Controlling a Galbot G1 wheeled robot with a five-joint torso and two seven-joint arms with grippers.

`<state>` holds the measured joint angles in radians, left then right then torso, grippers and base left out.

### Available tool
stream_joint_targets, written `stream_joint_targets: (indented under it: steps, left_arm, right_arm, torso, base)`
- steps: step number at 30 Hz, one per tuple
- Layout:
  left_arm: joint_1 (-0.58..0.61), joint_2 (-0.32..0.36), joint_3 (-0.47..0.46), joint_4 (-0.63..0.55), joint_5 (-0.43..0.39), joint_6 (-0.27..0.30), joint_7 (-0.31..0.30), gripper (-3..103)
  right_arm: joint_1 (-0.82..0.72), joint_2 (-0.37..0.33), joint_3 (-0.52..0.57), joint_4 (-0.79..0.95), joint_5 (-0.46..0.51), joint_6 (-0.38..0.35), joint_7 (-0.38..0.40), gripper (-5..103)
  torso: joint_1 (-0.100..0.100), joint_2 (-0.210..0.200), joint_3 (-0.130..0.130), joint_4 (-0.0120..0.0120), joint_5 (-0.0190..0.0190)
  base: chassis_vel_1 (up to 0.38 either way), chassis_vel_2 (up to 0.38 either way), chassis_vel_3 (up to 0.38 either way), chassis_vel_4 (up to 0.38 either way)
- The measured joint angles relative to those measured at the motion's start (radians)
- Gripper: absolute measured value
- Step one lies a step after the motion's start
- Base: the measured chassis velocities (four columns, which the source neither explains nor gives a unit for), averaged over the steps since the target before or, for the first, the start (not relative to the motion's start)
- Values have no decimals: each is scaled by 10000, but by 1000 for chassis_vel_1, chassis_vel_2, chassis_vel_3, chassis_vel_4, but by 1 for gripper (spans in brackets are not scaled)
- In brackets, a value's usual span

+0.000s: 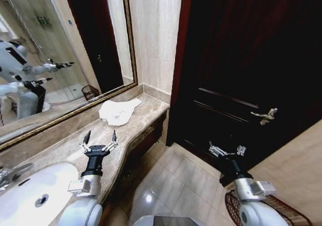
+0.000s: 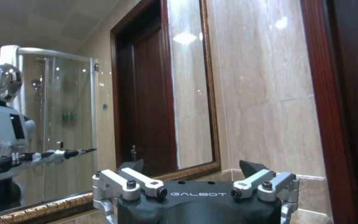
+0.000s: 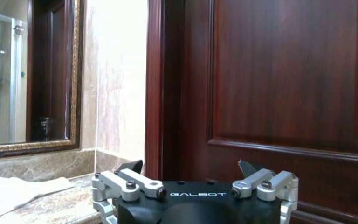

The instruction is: Discard the used towel into the hamper.

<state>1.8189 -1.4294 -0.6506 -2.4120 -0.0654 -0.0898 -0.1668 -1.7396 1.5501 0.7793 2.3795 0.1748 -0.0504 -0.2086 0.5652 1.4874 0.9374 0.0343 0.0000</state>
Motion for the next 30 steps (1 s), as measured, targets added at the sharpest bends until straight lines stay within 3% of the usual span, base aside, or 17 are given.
stream_joint_targets:
  steps: [15,23,30]
  left_arm:
    - [-29,-90,12,88,8,-21,-362,100]
    - [116,-161,-75,-36,54,453,-548,100]
    - [29,78,-95,-78,-375,830,-221,100]
  right_arm:
    - [125,-18,-22,-71,-19,-97,60,100]
    - [221,-20,-110,-119,35,-61,525,100]
    - [146,-45,-32,-44,117,-178,571,100]
  torso:
    - [-49,-80,-30,0,-2]
    - [-49,-80,-30,3,1]
    - [-46,-75,-28,0,-1]
  base:
    - [-93,156,146,-111]
    - [-107,107,106,-108]
    - [-37,27,18,-13]
